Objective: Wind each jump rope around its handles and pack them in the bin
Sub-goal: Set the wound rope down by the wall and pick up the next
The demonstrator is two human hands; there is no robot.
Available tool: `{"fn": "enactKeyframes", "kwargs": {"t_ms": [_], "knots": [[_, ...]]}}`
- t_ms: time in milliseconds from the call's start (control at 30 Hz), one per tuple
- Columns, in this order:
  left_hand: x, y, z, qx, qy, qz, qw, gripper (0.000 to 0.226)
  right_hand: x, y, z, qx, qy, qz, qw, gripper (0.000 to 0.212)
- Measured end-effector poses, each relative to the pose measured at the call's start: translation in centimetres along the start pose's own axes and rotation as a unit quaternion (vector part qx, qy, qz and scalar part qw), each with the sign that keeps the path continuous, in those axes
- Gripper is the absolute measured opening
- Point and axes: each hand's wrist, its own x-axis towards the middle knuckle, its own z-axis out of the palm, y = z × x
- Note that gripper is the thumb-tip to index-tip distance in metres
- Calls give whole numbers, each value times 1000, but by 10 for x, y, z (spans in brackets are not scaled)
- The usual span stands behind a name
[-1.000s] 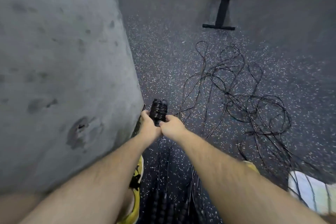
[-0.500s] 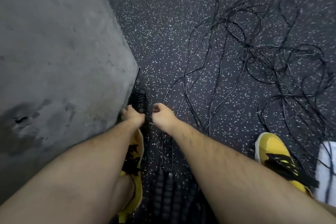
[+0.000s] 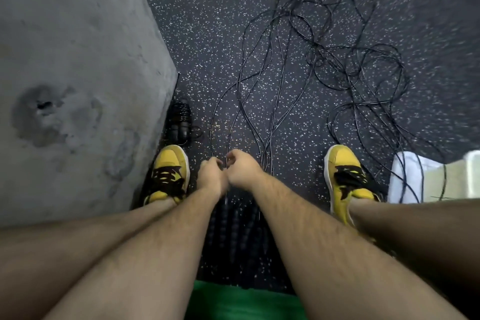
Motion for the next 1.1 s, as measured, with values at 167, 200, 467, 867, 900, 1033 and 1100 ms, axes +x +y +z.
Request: {"fn": "enactKeyframes", "kwargs": {"t_ms": [167, 200, 467, 867, 900, 1033, 1100], "knots": [[-7, -21, 14, 40, 3, -36, 999, 23, -2, 28, 30, 43, -13, 17, 999, 40], [-6, -23, 15, 42, 2, -50, 998, 28, -1, 33, 32, 55, -14, 27, 998, 40], [16, -20, 36, 82, -63, -98, 990, 85, 28, 66, 34, 87, -24, 96, 991, 35], [-18, 19, 2, -177, -192, -13, 965, 24, 38, 32, 18, 237, 49, 98, 965, 55], [-23, 25, -6, -186, -231, -9, 955, 27, 39, 25, 14, 276, 57, 98, 954, 60], [-41, 47, -41, -184, -328, 3, 926, 19, 33, -2, -14, 358, 112, 91, 923, 29], [-53, 61, -60, -210, -340, 7, 917, 20, 20, -14, -31, 317, 139, 88, 934, 28]]}}
